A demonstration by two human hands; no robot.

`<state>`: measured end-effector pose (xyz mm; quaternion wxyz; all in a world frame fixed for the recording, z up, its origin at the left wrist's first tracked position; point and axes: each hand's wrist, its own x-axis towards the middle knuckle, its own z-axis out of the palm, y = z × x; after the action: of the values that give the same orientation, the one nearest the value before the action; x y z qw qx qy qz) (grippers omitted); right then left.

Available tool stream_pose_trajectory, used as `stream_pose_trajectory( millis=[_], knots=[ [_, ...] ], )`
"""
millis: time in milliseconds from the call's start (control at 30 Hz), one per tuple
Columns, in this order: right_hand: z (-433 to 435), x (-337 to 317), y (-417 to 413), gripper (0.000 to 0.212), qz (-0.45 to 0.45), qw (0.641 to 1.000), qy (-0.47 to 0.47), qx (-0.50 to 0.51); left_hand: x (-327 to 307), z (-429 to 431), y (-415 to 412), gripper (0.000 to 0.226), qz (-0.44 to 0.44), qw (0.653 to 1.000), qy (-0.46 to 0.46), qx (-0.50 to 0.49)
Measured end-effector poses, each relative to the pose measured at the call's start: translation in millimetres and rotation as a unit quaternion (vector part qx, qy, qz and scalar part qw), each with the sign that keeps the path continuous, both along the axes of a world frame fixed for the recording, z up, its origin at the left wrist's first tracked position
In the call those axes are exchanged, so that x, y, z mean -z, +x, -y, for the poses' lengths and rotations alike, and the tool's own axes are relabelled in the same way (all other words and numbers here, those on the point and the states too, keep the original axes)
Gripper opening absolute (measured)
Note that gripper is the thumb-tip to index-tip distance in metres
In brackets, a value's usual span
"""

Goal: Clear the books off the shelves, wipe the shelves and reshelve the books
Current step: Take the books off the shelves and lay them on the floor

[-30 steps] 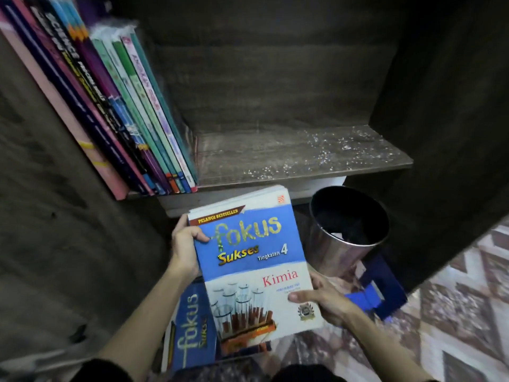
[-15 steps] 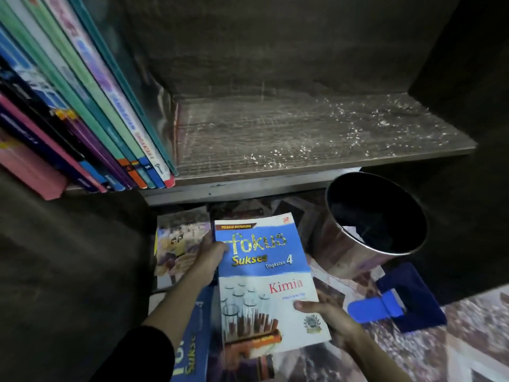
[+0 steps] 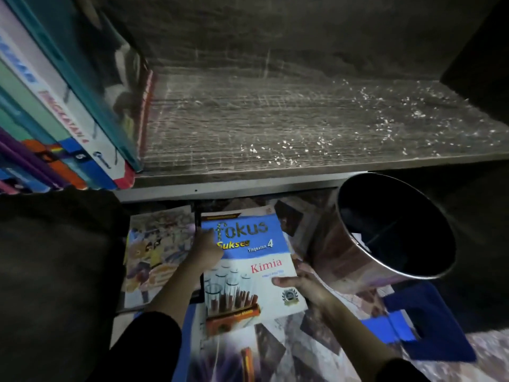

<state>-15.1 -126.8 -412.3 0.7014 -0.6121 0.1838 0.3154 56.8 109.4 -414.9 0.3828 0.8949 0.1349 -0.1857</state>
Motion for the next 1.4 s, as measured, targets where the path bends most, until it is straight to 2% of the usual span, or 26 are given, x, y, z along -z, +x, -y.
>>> stream_pose_trajectory(
  millis=[133, 233, 333, 400, 467, 500, 567, 733, 867, 1133, 1400],
  knots=[
    [-6.5, 2.3, 8.1, 0.028, -0.018, 0.998, -0.058, -0.003, -6.4, 3.8, -16.8, 0.072, -0.037, 0.987, 0.118, 0.104],
    [-14.5, 8.7, 10.8, 0.021, -0.008, 0.992, -0.128, -0.005, -12.2, 10.2, -22.0, 0.071, -0.033, 0.975, 0.176, 0.13],
    [-22.0, 10.3, 7.8, 0.013, -0.005, 0.967, -0.254, -0.037, -16.7, 16.8, -28.3, 0.068, -0.039, 0.962, 0.207, 0.172],
    [-25.8, 4.1, 6.7, 0.032, -0.005, 0.925, -0.365, -0.105, -21.0, 16.5, -34.3, 0.062, -0.037, 0.946, 0.239, 0.215],
    [-29.4, -0.5, 6.0, 0.07, 0.013, 0.889, -0.434, -0.146, -30.5, 13.4, -38.6, 0.056, -0.014, 0.922, 0.284, 0.263],
    [-31.8, -4.9, 5.0, 0.08, 0.034, 0.88, -0.45, -0.146, -36.2, 11.9, -39.6, 0.053, 0.001, 0.914, 0.297, 0.276],
    [-38.4, -21.7, 2.4, 0.079, 0.075, 0.882, -0.45, -0.118, -49.4, 10.5, -42.1, 0.052, 0.023, 0.909, 0.302, 0.287],
    [-52.8, -63.2, -4.6, 0.045, 0.161, 0.874, -0.444, -0.11, -89.8, 10.3, -52.9, 0.05, 0.018, 0.905, 0.298, 0.304],
    [-59.7, -98.7, -15.1, 0.03, 0.228, 0.879, -0.414, -0.062, -131.8, 10.3, -65.8, 0.049, 0.056, 0.906, 0.303, 0.289],
    [-69.1, -162.6, -39.8, 0.016, 0.339, 0.864, -0.371, 0.0, -196.8, 0.2, -101.3, 0.037, 0.164, 0.934, 0.248, 0.199],
    [-82.6, -219.8, -65.5, 0.011, 0.418, 0.85, -0.316, 0.048, -253.3, -20.5, -147.4, 0.024, 0.277, 0.926, 0.229, 0.116]
  ],
)
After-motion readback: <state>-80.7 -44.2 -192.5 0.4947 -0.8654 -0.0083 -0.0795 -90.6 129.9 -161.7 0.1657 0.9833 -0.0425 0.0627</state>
